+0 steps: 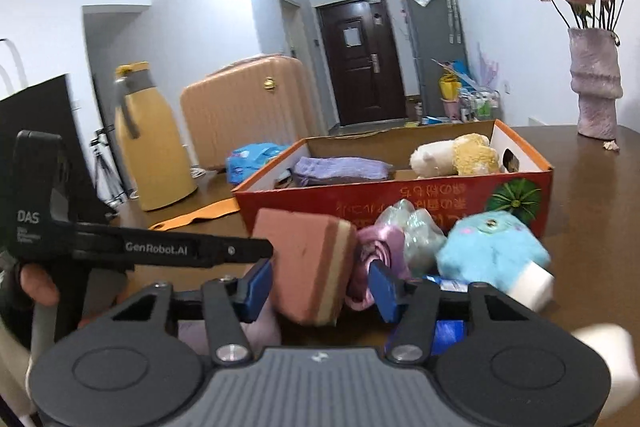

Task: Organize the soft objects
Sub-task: 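Close both tools on the terracotta sponge from either side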

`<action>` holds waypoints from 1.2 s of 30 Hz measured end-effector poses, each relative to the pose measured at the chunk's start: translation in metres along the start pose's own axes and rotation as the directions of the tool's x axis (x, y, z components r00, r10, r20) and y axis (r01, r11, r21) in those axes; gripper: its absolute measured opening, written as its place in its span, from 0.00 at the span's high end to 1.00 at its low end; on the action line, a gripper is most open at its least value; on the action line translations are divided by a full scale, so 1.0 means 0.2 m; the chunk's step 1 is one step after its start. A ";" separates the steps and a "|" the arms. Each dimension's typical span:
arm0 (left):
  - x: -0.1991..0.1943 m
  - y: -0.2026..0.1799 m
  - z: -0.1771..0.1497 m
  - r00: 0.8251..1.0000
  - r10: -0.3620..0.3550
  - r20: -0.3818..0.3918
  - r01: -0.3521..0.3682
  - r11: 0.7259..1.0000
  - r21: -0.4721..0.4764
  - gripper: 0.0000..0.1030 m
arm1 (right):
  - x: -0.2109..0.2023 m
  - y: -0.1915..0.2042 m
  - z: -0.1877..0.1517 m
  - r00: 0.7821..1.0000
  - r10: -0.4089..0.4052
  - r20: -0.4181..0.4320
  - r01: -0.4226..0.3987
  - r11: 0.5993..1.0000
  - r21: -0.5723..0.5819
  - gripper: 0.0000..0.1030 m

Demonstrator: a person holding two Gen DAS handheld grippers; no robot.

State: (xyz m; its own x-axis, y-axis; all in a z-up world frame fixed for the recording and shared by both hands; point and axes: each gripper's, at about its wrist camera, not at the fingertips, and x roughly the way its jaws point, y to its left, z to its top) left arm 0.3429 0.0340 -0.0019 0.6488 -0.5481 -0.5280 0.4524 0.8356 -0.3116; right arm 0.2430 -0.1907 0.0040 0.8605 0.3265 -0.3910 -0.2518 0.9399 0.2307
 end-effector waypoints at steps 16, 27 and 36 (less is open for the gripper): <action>-0.50 -0.47 -0.23 0.996 -0.065 0.064 0.071 0.993 -0.096 0.71 | -0.35 -0.17 0.04 0.986 0.143 -0.082 -0.131 0.981 0.140 0.71; -0.49 -0.56 -0.55 0.993 0.029 -0.113 -0.048 0.985 -0.167 0.55 | -0.51 -0.19 -0.26 0.985 0.086 -0.152 -0.062 0.986 0.153 0.61; -0.41 -0.56 -0.52 0.994 -0.018 -0.107 -0.004 0.979 -0.203 0.59 | -0.46 -0.29 -0.30 0.974 0.160 -0.159 -0.119 0.963 0.240 0.73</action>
State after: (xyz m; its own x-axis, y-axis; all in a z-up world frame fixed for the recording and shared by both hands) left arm 0.1761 -0.0105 -0.0072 0.5711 -0.5562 -0.6038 0.3162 0.8278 -0.4635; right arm 0.1516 -0.2694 -0.0275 0.7279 0.4844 -0.4854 -0.2389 0.8426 0.4826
